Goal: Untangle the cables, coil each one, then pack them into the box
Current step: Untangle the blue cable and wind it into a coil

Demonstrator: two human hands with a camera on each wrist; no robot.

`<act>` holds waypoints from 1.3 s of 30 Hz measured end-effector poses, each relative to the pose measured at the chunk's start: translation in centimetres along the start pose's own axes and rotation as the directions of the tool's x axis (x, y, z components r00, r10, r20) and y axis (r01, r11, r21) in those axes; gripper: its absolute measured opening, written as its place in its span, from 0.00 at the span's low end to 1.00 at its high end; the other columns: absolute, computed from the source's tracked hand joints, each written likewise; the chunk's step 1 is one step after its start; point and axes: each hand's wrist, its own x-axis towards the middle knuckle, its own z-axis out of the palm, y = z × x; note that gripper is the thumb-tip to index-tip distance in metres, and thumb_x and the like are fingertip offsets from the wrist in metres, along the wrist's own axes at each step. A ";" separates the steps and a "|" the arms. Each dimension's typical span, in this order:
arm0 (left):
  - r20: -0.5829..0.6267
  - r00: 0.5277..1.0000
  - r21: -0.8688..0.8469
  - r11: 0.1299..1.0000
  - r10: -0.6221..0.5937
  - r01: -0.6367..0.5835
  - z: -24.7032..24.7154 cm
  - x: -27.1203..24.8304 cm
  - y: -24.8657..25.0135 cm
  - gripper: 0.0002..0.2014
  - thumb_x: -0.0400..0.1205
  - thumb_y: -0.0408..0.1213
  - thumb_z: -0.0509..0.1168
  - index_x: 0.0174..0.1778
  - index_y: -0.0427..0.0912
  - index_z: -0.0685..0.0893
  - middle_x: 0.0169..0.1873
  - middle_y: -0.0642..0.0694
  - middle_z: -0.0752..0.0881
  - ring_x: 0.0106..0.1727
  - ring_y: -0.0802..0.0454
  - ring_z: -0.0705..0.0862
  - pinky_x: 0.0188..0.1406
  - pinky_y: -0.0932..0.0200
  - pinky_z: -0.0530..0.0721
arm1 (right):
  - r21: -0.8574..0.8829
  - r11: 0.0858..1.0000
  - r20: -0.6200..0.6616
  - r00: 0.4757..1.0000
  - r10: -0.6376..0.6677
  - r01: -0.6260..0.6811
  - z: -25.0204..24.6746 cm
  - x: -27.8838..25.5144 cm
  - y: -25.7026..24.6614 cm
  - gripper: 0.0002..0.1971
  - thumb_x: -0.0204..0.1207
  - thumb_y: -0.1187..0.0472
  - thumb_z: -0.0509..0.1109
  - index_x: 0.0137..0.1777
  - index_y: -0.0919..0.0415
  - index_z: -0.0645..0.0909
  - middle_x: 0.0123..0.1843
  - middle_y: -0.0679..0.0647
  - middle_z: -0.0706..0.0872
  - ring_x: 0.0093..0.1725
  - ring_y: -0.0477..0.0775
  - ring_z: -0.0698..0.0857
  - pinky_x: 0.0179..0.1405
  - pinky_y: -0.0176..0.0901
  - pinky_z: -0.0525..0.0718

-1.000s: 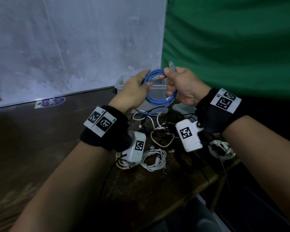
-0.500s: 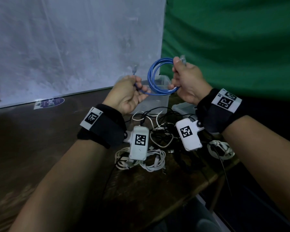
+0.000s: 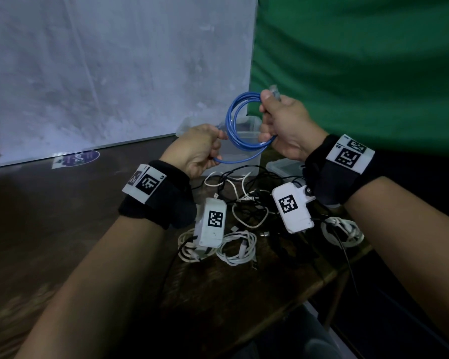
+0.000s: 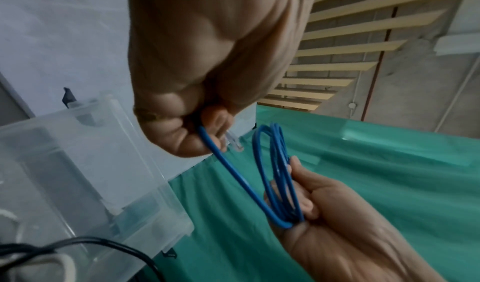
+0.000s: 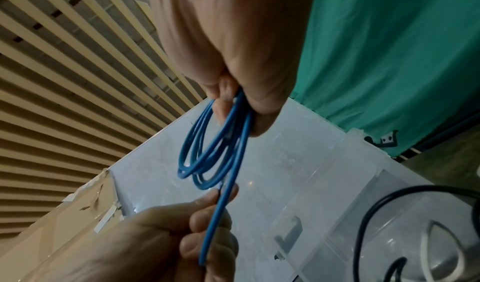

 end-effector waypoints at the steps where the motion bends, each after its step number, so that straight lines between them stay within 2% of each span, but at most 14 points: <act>1: 0.023 1.000 0.039 0.999 0.012 -0.013 0.0 0.0 -0.1 0.14 0.88 0.33 0.48 0.40 0.43 0.75 0.22 0.52 0.69 0.16 0.60 0.64 0.23 0.67 0.71 | -0.015 1.000 0.012 1.000 0.006 -0.006 0.1 0.0 0.1 0.15 0.86 0.55 0.56 0.37 0.59 0.67 0.15 0.44 0.61 0.13 0.42 0.58 0.16 0.30 0.65; 4: 0.103 0.993 0.051 0.997 0.052 -0.057 -0.1 -0.2 0.0 0.14 0.89 0.35 0.50 0.43 0.44 0.79 0.25 0.51 0.71 0.19 0.61 0.65 0.25 0.68 0.70 | -0.062 0.998 0.043 0.998 0.034 -0.031 0.3 0.0 0.5 0.15 0.87 0.55 0.56 0.37 0.58 0.67 0.16 0.44 0.62 0.13 0.43 0.59 0.15 0.29 0.65; 7: 0.144 0.988 -0.049 0.997 0.060 -0.054 -0.2 -0.3 0.1 0.13 0.88 0.33 0.52 0.43 0.44 0.81 0.29 0.52 0.79 0.23 0.62 0.70 0.29 0.67 0.71 | -0.091 0.994 0.042 0.998 0.056 -0.052 0.3 0.0 0.8 0.15 0.87 0.55 0.56 0.38 0.58 0.67 0.17 0.45 0.63 0.13 0.43 0.60 0.15 0.31 0.66; 11: 0.190 0.982 -0.159 0.987 -0.003 0.034 -0.6 -0.6 0.3 0.13 0.87 0.31 0.52 0.47 0.40 0.83 0.31 0.52 0.88 0.30 0.59 0.78 0.32 0.65 0.73 | -0.134 0.989 0.036 0.997 0.070 -0.064 0.3 -0.2 1.0 0.14 0.87 0.57 0.54 0.39 0.58 0.67 0.20 0.49 0.64 0.12 0.42 0.62 0.15 0.31 0.66; 14: 0.250 0.962 -0.247 0.953 -0.112 0.175 -1.0 -0.4 0.7 0.16 0.84 0.35 0.50 0.46 0.41 0.85 0.36 0.50 0.89 0.35 0.57 0.81 0.38 0.61 0.73 | -0.181 0.981 0.041 0.996 0.078 -0.069 0.3 -0.5 1.1 0.14 0.87 0.58 0.53 0.39 0.59 0.67 0.26 0.52 0.63 0.11 0.41 0.63 0.15 0.31 0.66; 16: 0.282 0.948 -0.242 0.945 -0.147 0.219 -0.9 -0.6 0.8 0.14 0.82 0.38 0.53 0.43 0.42 0.84 0.33 0.52 0.86 0.33 0.57 0.81 0.37 0.60 0.77 | -0.212 0.975 0.059 0.995 0.082 -0.068 0.5 -0.6 1.2 0.13 0.87 0.58 0.53 0.40 0.59 0.67 0.27 0.52 0.63 0.11 0.40 0.64 0.15 0.32 0.67; 18: 0.270 0.954 -0.186 0.965 -0.129 0.183 -0.5 -0.8 0.5 0.08 0.83 0.35 0.59 0.39 0.44 0.80 0.28 0.52 0.82 0.30 0.58 0.80 0.27 0.64 0.82 | -0.235 0.970 0.086 0.992 0.089 -0.066 0.7 -0.8 1.2 0.13 0.87 0.58 0.54 0.40 0.59 0.68 0.27 0.52 0.64 0.11 0.40 0.65 0.16 0.33 0.68; 21: 0.252 0.966 -0.096 0.992 -0.052 0.078 -0.2 -0.7 0.1 0.10 0.83 0.25 0.59 0.40 0.44 0.78 0.28 0.51 0.77 0.29 0.59 0.76 0.21 0.67 0.79 | -0.249 0.965 0.112 0.987 0.116 -0.085 0.8 -0.9 1.3 0.13 0.87 0.58 0.55 0.40 0.59 0.69 0.26 0.52 0.63 0.12 0.40 0.63 0.18 0.34 0.68; 25: 0.190 0.980 -0.053 0.998 0.052 -0.042 0.0 -0.5 -0.1 0.09 0.85 0.25 0.56 0.50 0.39 0.80 0.30 0.50 0.77 0.28 0.59 0.73 0.27 0.70 0.76 | -0.231 0.970 0.106 0.990 0.097 -0.071 1.0 -1.0 1.3 0.12 0.87 0.59 0.54 0.40 0.57 0.66 0.25 0.51 0.63 0.12 0.41 0.63 0.16 0.33 0.68; 27: 0.138 0.984 -0.034 0.993 0.114 -0.110 0.3 -0.4 -0.2 0.09 0.87 0.27 0.53 0.49 0.41 0.77 0.29 0.47 0.75 0.27 0.58 0.71 0.29 0.67 0.74 | -0.227 0.972 0.114 0.990 0.084 -0.057 1.1 -1.0 1.3 0.12 0.87 0.60 0.54 0.39 0.55 0.64 0.23 0.50 0.66 0.12 0.40 0.64 0.17 0.34 0.68; 29: 0.102 0.982 0.010 0.987 0.161 -0.163 0.4 -0.3 -0.3 0.09 0.87 0.27 0.52 0.47 0.44 0.72 0.30 0.46 0.76 0.27 0.57 0.71 0.27 0.66 0.73 | -0.210 0.976 0.132 0.988 0.081 -0.052 1.1 -1.0 1.3 0.12 0.87 0.60 0.54 0.40 0.54 0.64 0.18 0.46 0.67 0.12 0.40 0.64 0.17 0.33 0.68; 33: 0.084 0.982 0.076 0.981 0.170 -0.176 0.1 -0.4 -0.2 0.09 0.87 0.28 0.53 0.44 0.45 0.71 0.31 0.46 0.78 0.24 0.57 0.74 0.20 0.67 0.73 | -0.196 0.979 0.153 0.985 0.084 -0.053 1.1 -0.9 1.4 0.12 0.88 0.59 0.54 0.40 0.55 0.66 0.16 0.43 0.66 0.13 0.41 0.63 0.16 0.32 0.69; 36: 0.083 0.986 0.061 0.987 0.146 -0.151 0.3 -0.3 -0.4 0.10 0.88 0.30 0.52 0.44 0.43 0.75 0.32 0.46 0.79 0.23 0.59 0.75 0.25 0.64 0.75 | -0.212 0.976 0.147 0.986 0.079 -0.047 1.1 -0.9 1.5 0.12 0.88 0.60 0.54 0.40 0.56 0.67 0.18 0.45 0.66 0.13 0.41 0.63 0.16 0.32 0.69; 39: 0.076 0.990 0.059 0.991 0.118 -0.123 0.3 -0.1 -0.4 0.11 0.87 0.31 0.54 0.43 0.42 0.79 0.31 0.49 0.79 0.24 0.60 0.75 0.30 0.61 0.72 | -0.213 0.976 0.165 0.983 0.085 -0.049 1.1 -0.8 1.6 0.13 0.88 0.60 0.54 0.40 0.58 0.69 0.15 0.44 0.68 0.13 0.40 0.63 0.14 0.30 0.68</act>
